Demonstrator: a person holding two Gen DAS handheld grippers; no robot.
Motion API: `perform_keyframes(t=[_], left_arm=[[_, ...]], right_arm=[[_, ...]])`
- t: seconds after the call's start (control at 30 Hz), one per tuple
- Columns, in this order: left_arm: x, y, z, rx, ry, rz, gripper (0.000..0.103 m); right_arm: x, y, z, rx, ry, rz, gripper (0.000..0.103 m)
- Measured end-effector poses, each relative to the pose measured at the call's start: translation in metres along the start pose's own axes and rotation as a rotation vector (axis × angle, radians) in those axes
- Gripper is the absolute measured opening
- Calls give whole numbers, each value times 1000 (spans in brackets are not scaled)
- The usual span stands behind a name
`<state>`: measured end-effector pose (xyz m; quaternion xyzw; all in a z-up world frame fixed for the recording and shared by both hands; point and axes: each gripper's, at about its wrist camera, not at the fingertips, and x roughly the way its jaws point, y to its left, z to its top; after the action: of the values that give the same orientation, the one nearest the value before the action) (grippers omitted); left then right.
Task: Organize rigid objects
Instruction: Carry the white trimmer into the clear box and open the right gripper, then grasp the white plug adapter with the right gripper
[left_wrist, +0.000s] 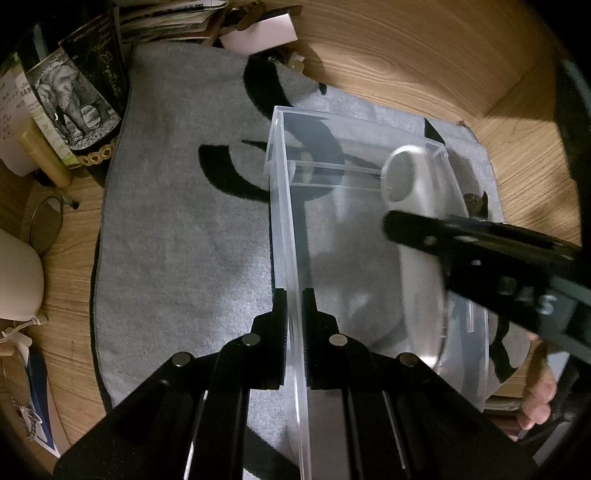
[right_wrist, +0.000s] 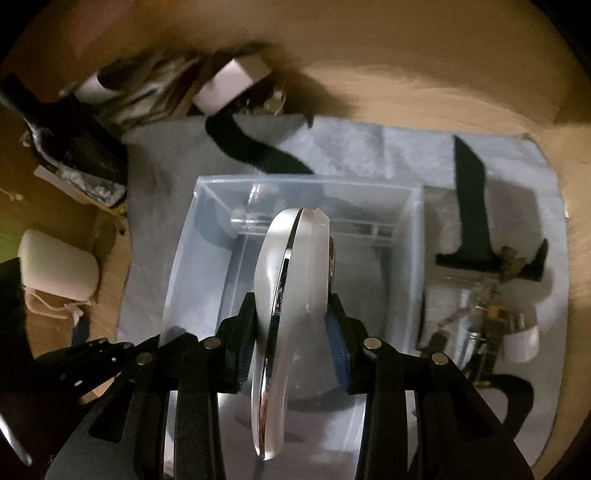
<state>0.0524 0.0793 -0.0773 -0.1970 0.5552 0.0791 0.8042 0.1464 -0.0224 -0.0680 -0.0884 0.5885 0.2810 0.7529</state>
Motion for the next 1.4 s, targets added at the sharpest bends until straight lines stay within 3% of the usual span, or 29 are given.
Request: perform_keyframes(t=[0.6,0.9,1.1,1.4], left_arm=[[2,0,2,-10,8,5,6],[2,-2,1,-9,7,15,6],[3,-5,2,4,10,29,6],[5,-8,6,11,22,46,6]], right_arm=[[49,10,2,-39,158,-10,34],[27,11,0,-49,110,-8,34],[-8,2,-4,-40,38,-27,36],[-59,-45,-12,67,-91,-70,42]])
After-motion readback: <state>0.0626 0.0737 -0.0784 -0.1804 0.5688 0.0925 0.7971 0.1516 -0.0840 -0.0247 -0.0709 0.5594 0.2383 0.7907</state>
